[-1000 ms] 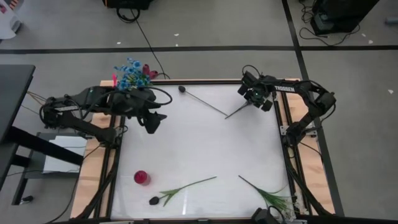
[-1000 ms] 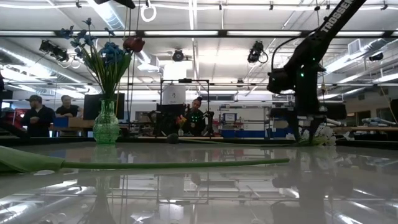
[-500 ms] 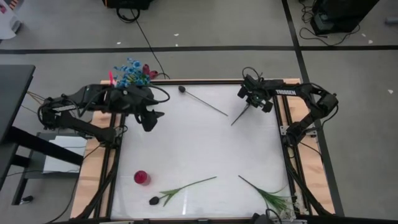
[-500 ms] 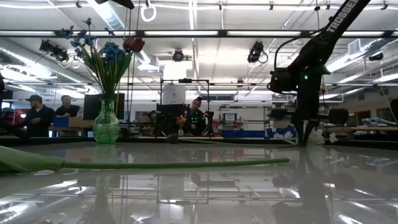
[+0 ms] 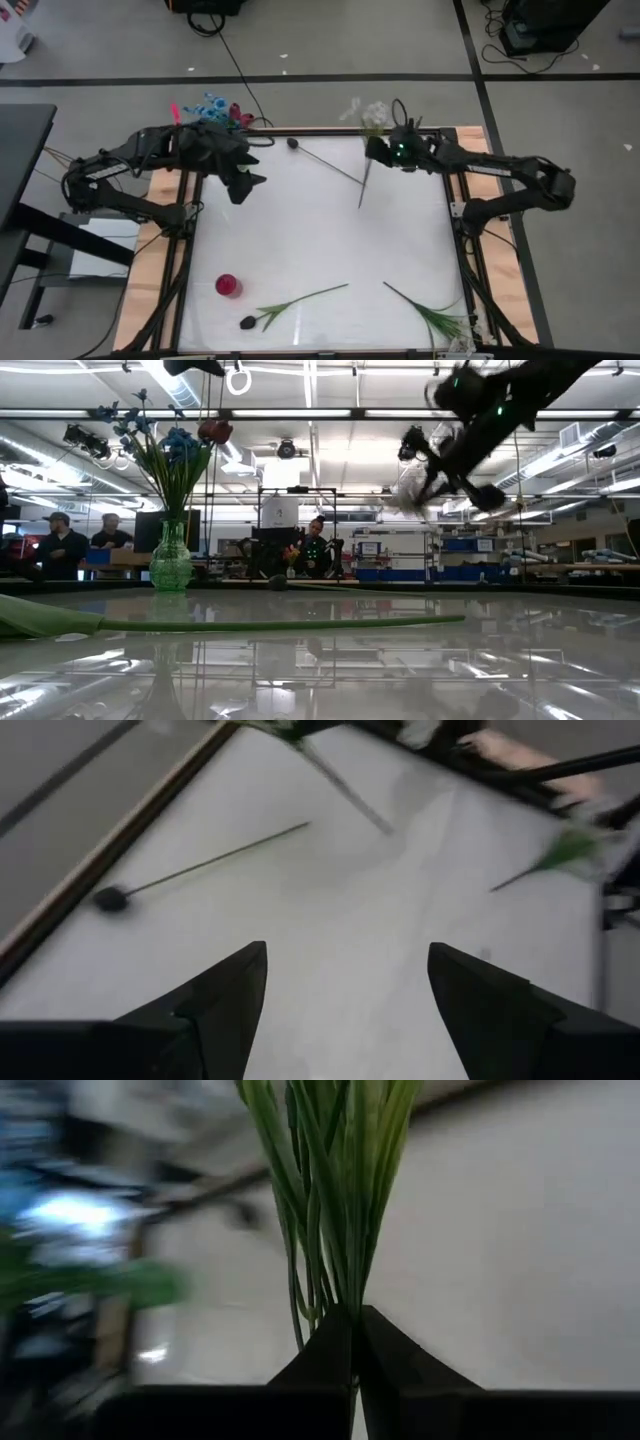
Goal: Sort flowers into vase by color
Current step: Put the top white flowers into the red vase
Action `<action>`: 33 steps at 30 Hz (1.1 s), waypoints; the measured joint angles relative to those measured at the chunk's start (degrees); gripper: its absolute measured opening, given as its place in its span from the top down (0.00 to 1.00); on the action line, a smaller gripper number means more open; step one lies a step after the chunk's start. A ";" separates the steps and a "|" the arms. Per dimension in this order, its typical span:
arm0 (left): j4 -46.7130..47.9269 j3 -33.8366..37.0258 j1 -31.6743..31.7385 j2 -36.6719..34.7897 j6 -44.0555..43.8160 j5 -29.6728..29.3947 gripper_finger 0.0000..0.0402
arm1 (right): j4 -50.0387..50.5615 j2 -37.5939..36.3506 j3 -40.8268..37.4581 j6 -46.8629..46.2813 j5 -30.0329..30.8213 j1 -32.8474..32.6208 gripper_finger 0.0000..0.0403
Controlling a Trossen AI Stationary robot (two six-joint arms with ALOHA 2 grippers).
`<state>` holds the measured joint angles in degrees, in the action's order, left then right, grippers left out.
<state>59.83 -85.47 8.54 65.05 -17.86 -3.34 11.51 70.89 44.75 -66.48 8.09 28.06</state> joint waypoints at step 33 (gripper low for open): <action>-56.50 0.03 -7.11 20.93 3.64 4.79 0.31 | -36.98 -6.40 0.15 39.73 -0.80 -29.81 0.97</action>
<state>3.33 -85.44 1.43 85.98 -14.21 1.45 -25.47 64.49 44.91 -26.75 7.29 -1.75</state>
